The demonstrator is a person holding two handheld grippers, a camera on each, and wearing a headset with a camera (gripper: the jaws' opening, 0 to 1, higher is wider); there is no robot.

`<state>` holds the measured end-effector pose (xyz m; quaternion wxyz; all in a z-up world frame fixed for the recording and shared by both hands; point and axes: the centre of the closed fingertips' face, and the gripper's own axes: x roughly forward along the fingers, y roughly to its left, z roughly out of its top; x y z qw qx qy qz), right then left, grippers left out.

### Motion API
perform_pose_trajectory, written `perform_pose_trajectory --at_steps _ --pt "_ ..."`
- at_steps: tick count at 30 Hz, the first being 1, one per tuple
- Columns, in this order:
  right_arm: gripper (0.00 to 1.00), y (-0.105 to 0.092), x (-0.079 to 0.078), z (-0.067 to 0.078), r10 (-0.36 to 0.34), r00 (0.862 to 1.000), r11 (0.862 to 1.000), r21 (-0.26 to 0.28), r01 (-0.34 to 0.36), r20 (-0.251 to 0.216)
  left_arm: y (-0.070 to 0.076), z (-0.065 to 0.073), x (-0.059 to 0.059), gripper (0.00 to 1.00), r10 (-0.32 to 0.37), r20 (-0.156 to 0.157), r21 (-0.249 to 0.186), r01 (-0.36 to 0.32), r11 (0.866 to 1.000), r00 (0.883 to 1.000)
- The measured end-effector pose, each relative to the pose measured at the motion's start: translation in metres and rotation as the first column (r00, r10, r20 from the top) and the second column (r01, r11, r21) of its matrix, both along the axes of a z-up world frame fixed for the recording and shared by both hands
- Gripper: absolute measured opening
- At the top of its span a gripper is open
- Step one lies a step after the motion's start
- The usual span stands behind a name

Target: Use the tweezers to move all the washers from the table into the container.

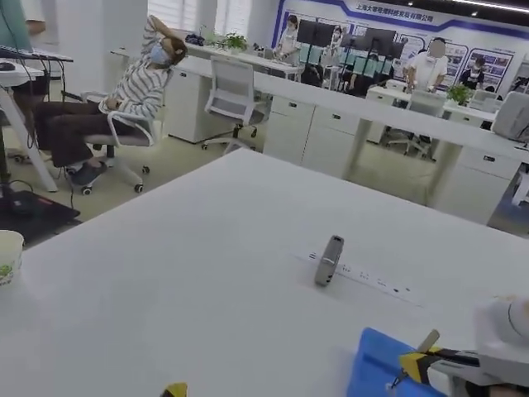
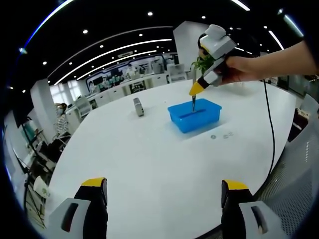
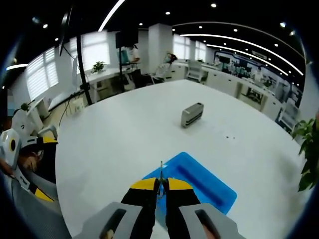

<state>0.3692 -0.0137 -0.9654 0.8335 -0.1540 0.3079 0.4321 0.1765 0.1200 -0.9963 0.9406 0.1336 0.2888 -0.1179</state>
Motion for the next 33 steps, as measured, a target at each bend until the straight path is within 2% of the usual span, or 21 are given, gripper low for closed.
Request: perform_pose_trajectory --at_steps 7,15,20,26,29,33 --pt "0.02 -0.001 0.013 -0.014 -0.03 1.0 1.0 -0.003 0.03 -0.005 0.001 -0.002 0.0 0.97 0.002 -0.007 0.006 -0.002 1.0 1.0" --pt "0.02 -0.009 0.028 -0.037 -0.09 0.996 0.995 -0.052 0.089 -0.016 -0.002 -0.007 -0.002 0.97 -0.013 -0.038 0.009 0.013 1.0 0.999" --pt "0.02 -0.008 0.027 -0.049 -0.108 0.994 0.992 -0.074 0.106 -0.026 -0.003 -0.007 -0.002 0.97 -0.016 -0.042 0.006 0.017 1.0 0.999" --pt "0.02 -0.008 0.029 -0.055 -0.123 0.992 0.99 -0.067 0.121 -0.038 -0.002 -0.009 -0.002 0.96 -0.016 -0.048 0.007 0.016 1.0 0.999" --pt "0.02 -0.007 0.03 -0.056 -0.126 0.991 0.99 -0.063 0.123 -0.036 -0.004 -0.008 -0.002 0.96 -0.02 -0.047 0.0 0.02 1.0 0.999" --pt "0.02 -0.006 0.03 -0.06 -0.117 0.993 0.99 -0.086 0.115 -0.025 -0.003 -0.008 -0.003 0.96 -0.019 -0.05 0.001 0.019 1.0 0.999"
